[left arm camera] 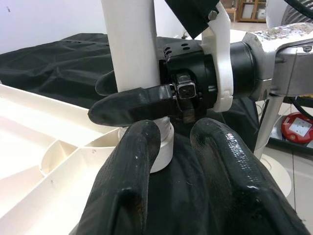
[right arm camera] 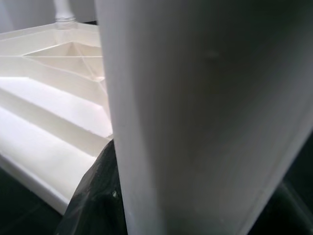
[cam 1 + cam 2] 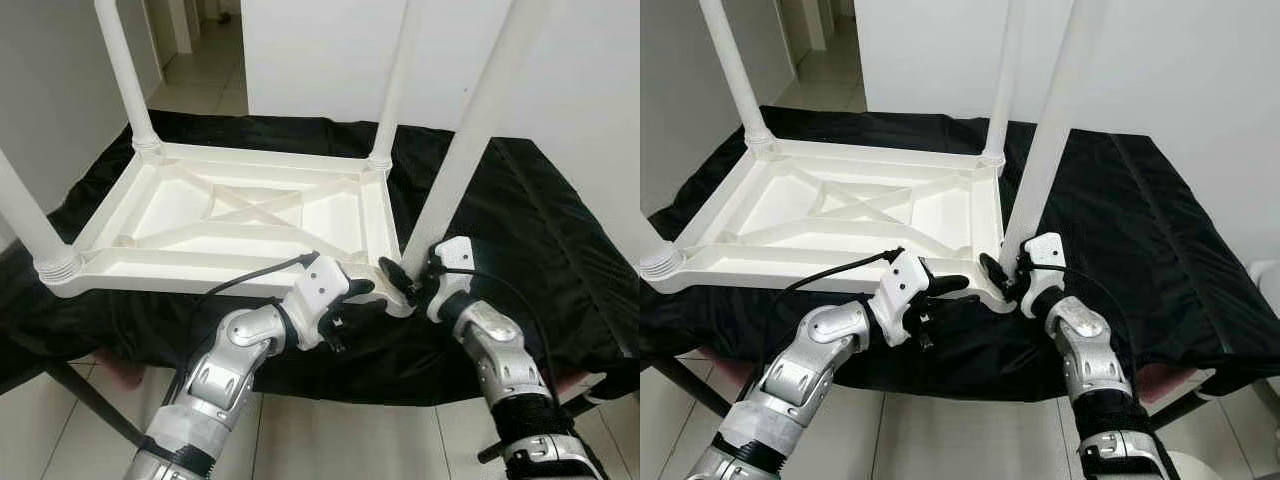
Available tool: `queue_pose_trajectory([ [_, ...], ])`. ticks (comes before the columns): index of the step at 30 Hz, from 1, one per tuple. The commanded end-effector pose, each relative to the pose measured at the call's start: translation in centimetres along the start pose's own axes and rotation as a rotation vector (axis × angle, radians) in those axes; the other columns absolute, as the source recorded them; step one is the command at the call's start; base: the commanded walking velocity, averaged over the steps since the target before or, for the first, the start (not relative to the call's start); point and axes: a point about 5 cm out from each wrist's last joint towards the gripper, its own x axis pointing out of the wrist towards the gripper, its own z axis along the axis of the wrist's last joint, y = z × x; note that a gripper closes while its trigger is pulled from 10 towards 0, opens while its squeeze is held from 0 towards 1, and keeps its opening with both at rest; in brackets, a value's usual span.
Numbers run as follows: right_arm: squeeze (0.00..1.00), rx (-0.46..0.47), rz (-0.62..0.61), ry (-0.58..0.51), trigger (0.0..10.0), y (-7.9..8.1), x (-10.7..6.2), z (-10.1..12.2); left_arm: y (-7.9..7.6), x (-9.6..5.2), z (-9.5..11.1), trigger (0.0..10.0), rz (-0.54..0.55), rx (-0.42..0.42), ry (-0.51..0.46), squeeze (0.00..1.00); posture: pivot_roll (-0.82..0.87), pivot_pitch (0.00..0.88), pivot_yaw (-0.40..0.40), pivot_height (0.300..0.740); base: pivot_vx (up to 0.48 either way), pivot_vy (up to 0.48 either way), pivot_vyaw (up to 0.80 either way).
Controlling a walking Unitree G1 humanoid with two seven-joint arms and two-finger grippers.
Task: Building children table
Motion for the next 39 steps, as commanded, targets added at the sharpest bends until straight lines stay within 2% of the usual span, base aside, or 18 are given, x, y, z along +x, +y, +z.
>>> queue_pose_trajectory([
  [1,0.0,0.027,-0.057,0.017,10.0,0.1,-0.1,-0.3,0.0,-0.1,0.0,10.0,0.04,0.005,0.01,0.0,0.02,0.0,-0.048,0.74,0.0,0.0,0.0],
  [2,0.0,0.048,-0.134,0.018,10.0,0.7,0.1,-0.3,-0.1,-0.1,-0.1,10.0,0.04,0.005,0.01,0.0,0.02,0.0,-0.05,0.74,0.0,0.0,0.0],
  [3,0.0,0.048,-0.134,0.018,10.0,0.7,0.1,-0.3,-0.1,-0.1,-0.1,10.0,0.04,0.005,0.01,0.0,0.02,0.0,-0.05,0.74,0.0,0.0,0.0],
  [6,0.0,0.066,-0.265,0.041,10.0,1.5,0.3,-0.4,-0.1,-0.1,-0.1,10.0,0.04,0.004,0.011,0.0,0.02,0.0,-0.05,0.74,0.0,0.0,0.0],
  [9,0.0,0.079,-0.325,0.053,10.0,1.9,0.3,-0.6,-0.1,-0.1,-0.1,10.0,0.039,0.004,0.012,0.0,0.02,0.0,-0.049,0.74,0.0,0.0,0.0],
  [11,0.0,0.104,-0.438,0.058,10.0,2.6,0.3,-0.8,-0.1,-0.1,-0.2,10.0,0.037,0.003,0.013,0.0,0.02,0.0,-0.05,0.74,0.0,0.0,0.0],
  [13,0.0,0.104,-0.438,0.058,10.0,2.6,0.3,-0.8,-0.1,-0.1,-0.2,10.0,0.037,0.003,0.013,0.0,0.02,0.0,-0.05,0.74,0.0,0.0,0.0],
  [16,0.0,0.156,-0.57,0.04,10.0,3.6,0.3,-0.8,-0.2,-0.2,-0.2,10.0,0.039,0.003,0.013,0.0,0.03,0.0,-0.053,0.74,0.0,0.0,0.0],
  [17,0.0,0.159,-0.587,0.03,10.0,4.3,0.5,-0.5,-0.2,-0.3,-0.2,10.0,0.04,0.003,0.013,0.0,0.03,0.0,-0.053,0.74,0.0,0.0,0.0],
  [20,0.0,0.159,-0.576,0.014,10.0,5.2,0.8,0.0,-0.2,-0.3,-0.1,10.0,0.042,0.002,0.013,0.0,0.03,0.0,-0.054,0.74,0.0,0.0,0.0],
  [24,0.0,0.169,-0.531,-0.013,10.0,5.3,0.6,0.3,-0.3,-0.3,-0.1,10.0,0.041,0.001,0.015,0.0,0.03,0.0,-0.055,0.74,0.0,0.0,0.0],
  [25,0.97,0.168,-0.52,-0.02,10.0,5.4,0.4,0.5,-0.3,-0.3,-0.1,10.0,0.041,0.001,0.014,0.0,0.03,0.0,-0.055,0.74,0.0,0.0,0.0],
  [27,1.0,0.178,-0.513,-0.031,10.0,5.5,0.4,0.6,-0.2,-0.3,-0.1,10.0,0.042,0.001,0.014,0.0,0.03,0.0,-0.055,0.74,0.0,0.0,0.0],
  [33,1.0,0.176,-0.496,-0.057,10.0,5.4,0.2,1.0,-0.2,-0.3,-0.1,10.0,0.045,0.001,0.013,0.0,0.03,0.0,-0.056,0.74,0.0,0.0,0.0],
  [37,1.0,0.172,-0.44,-0.066,10.0,5.0,-0.6,0.8,-0.2,-0.4,-0.1,10.0,0.046,0.002,0.014,0.0,0.03,0.0,-0.056,0.74,0.0,0.0,0.0],
  [38,0.0,0.157,-0.411,-0.055,10.0,4.7,-1.2,0.5,-0.2,-0.5,-0.1,10.0,0.048,0.002,0.015,0.0,0.03,0.0,-0.057,0.74,0.0,0.0,0.0],
  [39,0.0,0.157,-0.411,-0.055,10.0,4.7,-1.2,0.5,-0.2,-0.5,-0.1,10.0,0.048,0.002,0.015,0.0,0.03,0.0,-0.057,0.74,0.0,0.0,0.0],
])
